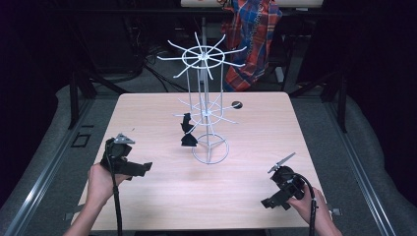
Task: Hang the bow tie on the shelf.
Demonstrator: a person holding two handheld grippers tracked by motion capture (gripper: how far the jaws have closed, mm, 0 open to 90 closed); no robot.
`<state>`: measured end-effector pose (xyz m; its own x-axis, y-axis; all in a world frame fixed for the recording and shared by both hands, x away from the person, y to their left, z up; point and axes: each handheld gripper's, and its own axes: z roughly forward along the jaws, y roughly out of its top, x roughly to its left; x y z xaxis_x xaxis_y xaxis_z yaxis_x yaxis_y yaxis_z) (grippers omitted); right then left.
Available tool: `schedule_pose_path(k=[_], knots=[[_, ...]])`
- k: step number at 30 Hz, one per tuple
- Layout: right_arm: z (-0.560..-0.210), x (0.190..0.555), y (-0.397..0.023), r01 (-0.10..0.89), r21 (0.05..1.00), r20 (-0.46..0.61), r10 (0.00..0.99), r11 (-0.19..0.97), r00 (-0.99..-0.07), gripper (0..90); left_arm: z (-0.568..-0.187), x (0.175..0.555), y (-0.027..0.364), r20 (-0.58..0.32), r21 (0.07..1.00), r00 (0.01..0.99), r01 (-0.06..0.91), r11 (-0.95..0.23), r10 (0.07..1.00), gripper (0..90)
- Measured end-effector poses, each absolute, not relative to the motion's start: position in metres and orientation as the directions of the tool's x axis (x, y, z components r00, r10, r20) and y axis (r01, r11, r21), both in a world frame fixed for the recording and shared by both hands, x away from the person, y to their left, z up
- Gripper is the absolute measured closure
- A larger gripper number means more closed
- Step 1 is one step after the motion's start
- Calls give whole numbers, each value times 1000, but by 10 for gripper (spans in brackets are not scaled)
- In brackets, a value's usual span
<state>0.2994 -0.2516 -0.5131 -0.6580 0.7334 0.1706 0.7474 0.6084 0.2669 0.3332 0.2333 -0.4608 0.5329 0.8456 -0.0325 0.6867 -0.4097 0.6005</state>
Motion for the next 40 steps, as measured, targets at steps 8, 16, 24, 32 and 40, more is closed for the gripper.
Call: schedule_pose_path(k=[8, 16, 24, 32, 40], knots=[[-514, 300, -251, 744, 266, 163, 732, 613, -661, 57, -479, 330, 243, -62, 575, 503, 724, -381, 862, 2], [-515, 299, -250, 749, 283, 177, 735, 599, -655, 57, -495, 330, 254, -79, 556, 454, 759, -339, 887, 1], [-512, 296, -250, 758, 314, 172, 751, 572, -638, 57, -519, 333, 247, -66, 473, 496, 780, -410, 866, 1], [-513, 298, -247, 746, 296, 149, 742, 597, -654, 51, -518, 331, 253, -67, 498, 513, 761, -417, 856, 1], [-512, 297, -246, 734, 287, 145, 730, 615, -668, 46, -522, 334, 259, -112, 492, 489, 784, -379, 865, 1]])
